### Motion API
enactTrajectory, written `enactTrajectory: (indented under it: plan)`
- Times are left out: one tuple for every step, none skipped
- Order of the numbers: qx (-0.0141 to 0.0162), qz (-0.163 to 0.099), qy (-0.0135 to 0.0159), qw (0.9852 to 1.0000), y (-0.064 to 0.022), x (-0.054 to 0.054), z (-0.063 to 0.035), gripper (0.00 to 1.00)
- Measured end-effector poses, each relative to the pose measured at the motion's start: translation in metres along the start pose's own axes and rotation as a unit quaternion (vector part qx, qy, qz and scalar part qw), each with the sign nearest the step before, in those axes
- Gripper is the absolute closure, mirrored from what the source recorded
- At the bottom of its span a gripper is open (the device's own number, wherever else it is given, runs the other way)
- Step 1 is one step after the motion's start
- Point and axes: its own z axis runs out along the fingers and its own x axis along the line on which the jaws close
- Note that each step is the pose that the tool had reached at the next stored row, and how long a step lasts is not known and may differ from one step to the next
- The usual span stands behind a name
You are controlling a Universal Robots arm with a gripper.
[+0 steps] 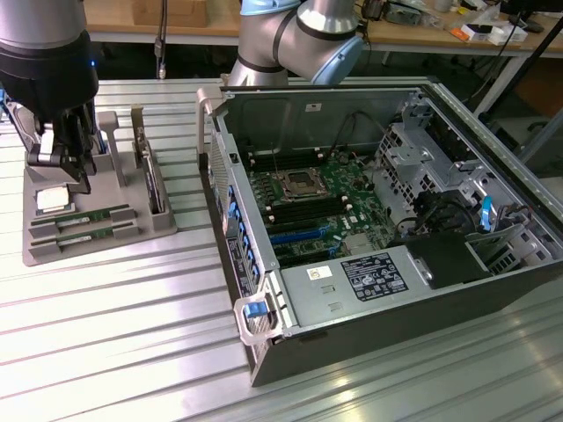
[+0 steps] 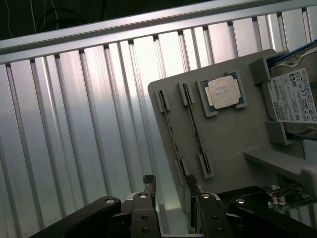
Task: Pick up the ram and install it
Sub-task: 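Pick up the ram and move it above insertion slot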
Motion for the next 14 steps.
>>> enactTrajectory:
  plan:
    - [0.0000,0.000,0.0000,1.0000,0.0000,0.0000,0.0009,0.64]
    - [0.0000,0.000,0.0000,1.0000,-0.0001,0.0000,0.0015,0.64]
    - [0.0000,0.000,0.0000,1.0000,-0.0001,0.0000,0.0021,0.64]
    - [0.0000,0.000,0.0000,1.0000,-0.0002,0.0000,0.0032,0.64]
    - [0.0000,0.000,0.0000,1.0000,-0.0002,0.0000,0.0041,0.64]
    - [0.0000,0.000,0.0000,1.0000,-0.0003,0.0000,0.0049,0.64]
    - [0.0000,0.000,0.0000,1.0000,-0.0004,0.0000,0.0062,0.64]
    - [0.0000,0.000,0.0000,1.0000,-0.0004,0.0000,0.0070,0.64]
    - [0.0000,0.000,0.0000,1.0000,-0.0004,0.0000,0.0075,0.64]
    - [0.0000,0.000,0.0000,1.0000,-0.0004,0.0000,0.0079,0.64]
    - [0.0000,0.000,0.0000,1.0000,-0.0004,0.0000,0.0083,0.64]
    - [0.0000,0.000,0.0000,1.0000,-0.0005,0.0000,0.0089,0.64]
    - [0.0000,0.000,0.0000,1.0000,-0.0005,0.0000,0.0096,0.64]
    - [0.0000,0.000,0.0000,1.0000,-0.0006,0.0000,0.0107,0.64]
